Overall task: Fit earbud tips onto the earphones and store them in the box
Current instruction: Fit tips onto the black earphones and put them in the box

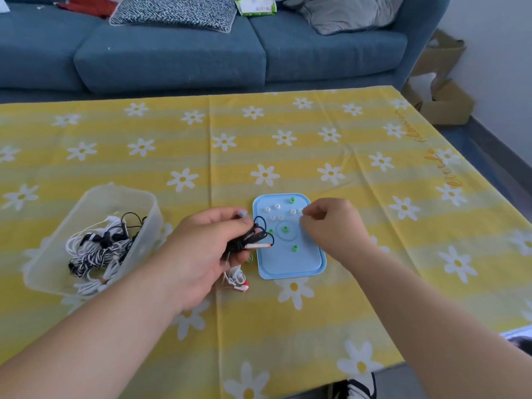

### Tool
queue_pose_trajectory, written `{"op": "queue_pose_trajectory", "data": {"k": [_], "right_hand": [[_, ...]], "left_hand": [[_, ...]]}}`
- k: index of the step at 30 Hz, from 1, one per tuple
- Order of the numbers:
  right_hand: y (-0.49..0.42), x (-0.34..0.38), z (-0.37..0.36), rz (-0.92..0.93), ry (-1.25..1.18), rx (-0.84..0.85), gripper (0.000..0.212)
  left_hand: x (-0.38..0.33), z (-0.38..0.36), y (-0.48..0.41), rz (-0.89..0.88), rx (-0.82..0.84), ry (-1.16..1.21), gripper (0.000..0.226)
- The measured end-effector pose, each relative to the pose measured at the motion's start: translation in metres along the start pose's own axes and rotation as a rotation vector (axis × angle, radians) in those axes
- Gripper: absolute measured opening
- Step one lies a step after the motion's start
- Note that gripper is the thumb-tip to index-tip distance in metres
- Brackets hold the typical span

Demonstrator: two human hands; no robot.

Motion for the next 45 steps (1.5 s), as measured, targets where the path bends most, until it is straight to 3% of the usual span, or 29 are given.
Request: {"op": "queue_pose_trajectory", "data": {"k": [9, 13, 18, 23, 31, 37, 45], "right_hand": [[-0.009, 0.010, -0.012, -0.002, 0.168, -0.012, 0.010], [0.008, 0.035, -0.009, 0.068, -0.142, -0.012, 0.009], [0.043, 0.073, -0.028, 0.170, -0.591, 0.233, 0.013], [0.059, 0.082, -0.043, 0.184, -0.757, 0.378, 0.014], [0.059, 0.080, -0.042, 0.193, -0.766, 0.337, 0.016], [0.057, 0.084, -0.038, 0.239, -0.541, 0.324, 0.019], [0.061, 0.083, -0.039, 0.265, -0.495, 0.287, 0.004]], "left_hand": [[-0.014, 0.012, 0.008, -0.095, 0.028, -0.001, 0.033], [-0.018, 0.018, 0.015, -0.119, 0.028, -0.034, 0.034], [-0.023, 0.021, 0.022, -0.166, 0.041, -0.044, 0.033], [-0.023, 0.023, 0.027, -0.187, 0.051, -0.067, 0.040], [-0.023, 0.019, 0.030, -0.215, 0.079, -0.115, 0.031], [-0.023, 0.013, 0.031, -0.241, 0.027, -0.291, 0.032], [-0.025, 0.004, 0.033, -0.322, -0.001, -0.512, 0.034]]}}
Point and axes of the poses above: each hand's wrist, its own y-axis away from the middle knuckle, its own z-axis out of the back of the hand, x = y × z, the point moved 6 cm from there along -y, towards the middle knuckle, and after that the axes turned 14 degrees about x, right-handed, at the moved point
